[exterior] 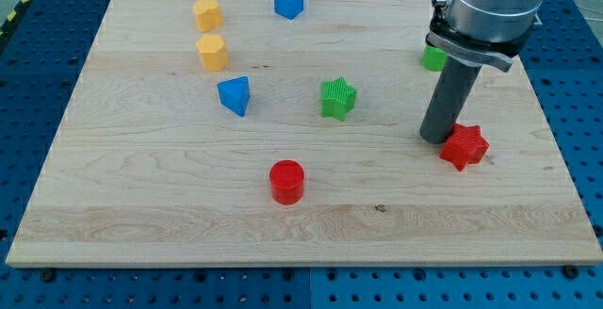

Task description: Push the red star to the bottom right corner of the board

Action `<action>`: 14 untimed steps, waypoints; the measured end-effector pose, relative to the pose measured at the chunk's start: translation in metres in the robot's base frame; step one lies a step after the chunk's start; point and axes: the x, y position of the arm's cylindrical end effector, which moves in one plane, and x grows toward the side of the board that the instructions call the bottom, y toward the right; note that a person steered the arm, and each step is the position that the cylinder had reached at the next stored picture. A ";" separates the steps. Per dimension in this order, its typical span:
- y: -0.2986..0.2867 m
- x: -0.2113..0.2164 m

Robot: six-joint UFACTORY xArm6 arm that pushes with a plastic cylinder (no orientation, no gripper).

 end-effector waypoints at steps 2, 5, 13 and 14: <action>-0.009 0.000; -0.023 0.014; 0.053 0.002; 0.065 0.009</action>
